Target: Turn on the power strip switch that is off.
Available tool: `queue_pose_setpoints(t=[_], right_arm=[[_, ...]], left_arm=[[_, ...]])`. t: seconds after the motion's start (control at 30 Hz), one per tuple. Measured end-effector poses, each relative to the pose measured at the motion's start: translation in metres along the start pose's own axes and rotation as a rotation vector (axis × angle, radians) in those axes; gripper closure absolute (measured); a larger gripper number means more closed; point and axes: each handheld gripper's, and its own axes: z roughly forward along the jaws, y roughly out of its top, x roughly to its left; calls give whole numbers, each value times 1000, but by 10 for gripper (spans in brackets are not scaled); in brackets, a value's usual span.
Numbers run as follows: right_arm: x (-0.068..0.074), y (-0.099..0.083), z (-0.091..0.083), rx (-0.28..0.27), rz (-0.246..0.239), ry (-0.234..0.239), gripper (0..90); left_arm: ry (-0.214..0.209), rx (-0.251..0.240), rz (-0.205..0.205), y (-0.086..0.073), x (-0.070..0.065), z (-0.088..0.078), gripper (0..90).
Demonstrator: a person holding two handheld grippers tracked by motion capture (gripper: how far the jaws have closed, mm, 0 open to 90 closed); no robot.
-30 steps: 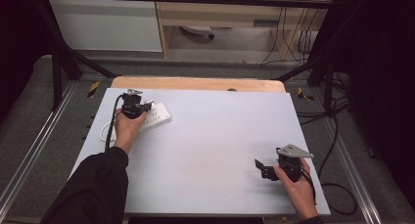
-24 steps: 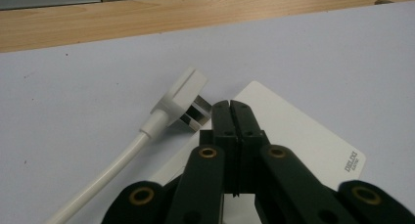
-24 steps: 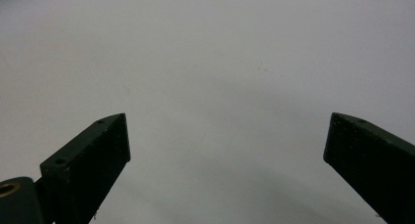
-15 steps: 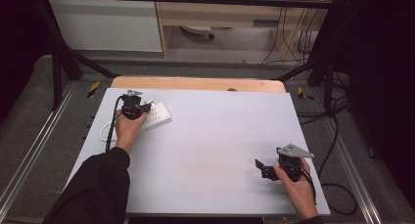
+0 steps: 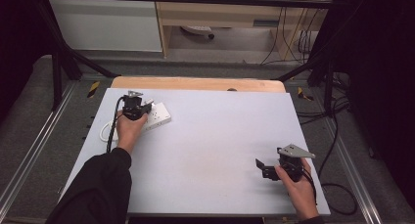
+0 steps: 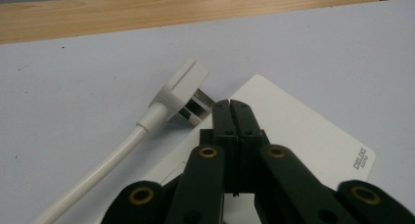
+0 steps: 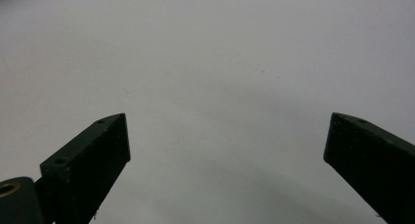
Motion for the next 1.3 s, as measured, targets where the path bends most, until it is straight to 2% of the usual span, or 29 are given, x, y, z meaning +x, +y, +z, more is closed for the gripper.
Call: queue_pose_setpoints(t=[0.33, 0.5, 0.8, 0.97, 1.03, 1.17, 1.3], right_arm=[[-2, 0, -1, -5, 7, 0, 37], [-2, -1, -1, -5, 12, 2, 37], [-2, -1, -1, -2, 8, 2, 37], [-2, -1, -1, -3, 9, 1, 37], [-2, -1, -1, -3, 9, 1, 37], [-2, 0, -1, -5, 12, 0, 37], [-2, 0, -1, -7, 11, -4, 36]], left_arm=[[20, 7, 1, 0, -2, -1, 900], [10, -3, -14, -1, -1, -1, 900], [3, -12, -11, -3, 0, 0, 900], [29, -5, -13, -4, 3, -2, 900], [26, -7, -7, -5, 4, -2, 900], [9, -13, -28, -5, 6, -2, 900], [4, -25, -17, -4, 4, -2, 900]])
